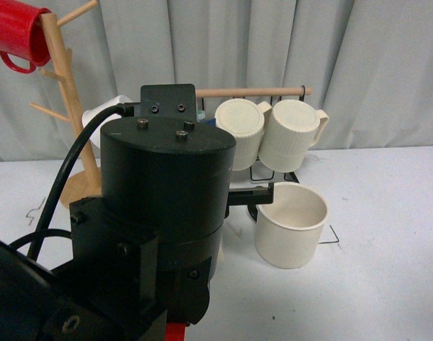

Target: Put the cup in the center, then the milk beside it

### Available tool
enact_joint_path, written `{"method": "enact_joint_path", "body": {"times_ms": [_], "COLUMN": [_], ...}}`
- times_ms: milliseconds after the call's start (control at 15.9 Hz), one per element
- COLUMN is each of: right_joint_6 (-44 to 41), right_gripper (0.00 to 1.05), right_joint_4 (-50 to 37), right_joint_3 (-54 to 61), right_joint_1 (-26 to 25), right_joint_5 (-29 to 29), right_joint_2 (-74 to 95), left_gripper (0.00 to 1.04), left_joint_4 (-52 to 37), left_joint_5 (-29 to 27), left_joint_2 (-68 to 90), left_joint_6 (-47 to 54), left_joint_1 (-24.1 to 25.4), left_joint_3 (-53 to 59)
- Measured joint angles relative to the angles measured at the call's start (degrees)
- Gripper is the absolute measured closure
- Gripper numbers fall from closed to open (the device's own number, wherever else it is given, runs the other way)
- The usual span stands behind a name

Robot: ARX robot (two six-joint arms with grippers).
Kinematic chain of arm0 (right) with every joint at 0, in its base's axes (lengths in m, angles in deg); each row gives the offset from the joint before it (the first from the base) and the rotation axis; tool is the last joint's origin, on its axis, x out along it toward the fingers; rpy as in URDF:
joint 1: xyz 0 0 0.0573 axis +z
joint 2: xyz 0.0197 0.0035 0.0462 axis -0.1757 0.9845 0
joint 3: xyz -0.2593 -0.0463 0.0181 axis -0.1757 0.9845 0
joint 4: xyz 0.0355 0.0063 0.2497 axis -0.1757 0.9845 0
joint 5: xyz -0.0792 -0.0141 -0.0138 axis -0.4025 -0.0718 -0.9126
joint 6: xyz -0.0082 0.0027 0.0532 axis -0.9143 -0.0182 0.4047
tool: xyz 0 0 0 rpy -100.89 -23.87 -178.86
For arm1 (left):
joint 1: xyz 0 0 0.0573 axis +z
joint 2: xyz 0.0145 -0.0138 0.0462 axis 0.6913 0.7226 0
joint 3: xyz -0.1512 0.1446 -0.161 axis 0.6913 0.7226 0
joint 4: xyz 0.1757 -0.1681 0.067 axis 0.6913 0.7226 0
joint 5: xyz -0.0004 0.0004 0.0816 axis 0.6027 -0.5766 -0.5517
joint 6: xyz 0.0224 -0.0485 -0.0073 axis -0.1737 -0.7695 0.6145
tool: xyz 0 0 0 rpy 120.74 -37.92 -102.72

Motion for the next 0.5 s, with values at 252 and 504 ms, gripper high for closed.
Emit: {"method": "enact_joint_path", "body": {"times_ms": [252,504], "right_joint_6": [0.0,0.0], "right_gripper": [0.07,0.07], "right_joint_4": [0.0,0.0], "right_joint_3": [0.0,0.0], "right_joint_1": [0.0,0.0], "right_joint_5": [0.0,0.0], "right_joint_2": [0.0,0.0], "left_gripper": [0.83,0.79], "left_joint_4": [-0.7,-1.6], "left_joint_5": [0.4,0.2], "left_joint_2": [0.0,0.0], "left_joint_6": [0.8,1.1], "left_joint_1": [-1.8,-2.1], "left_joint_3": [0.3,0.3]}}
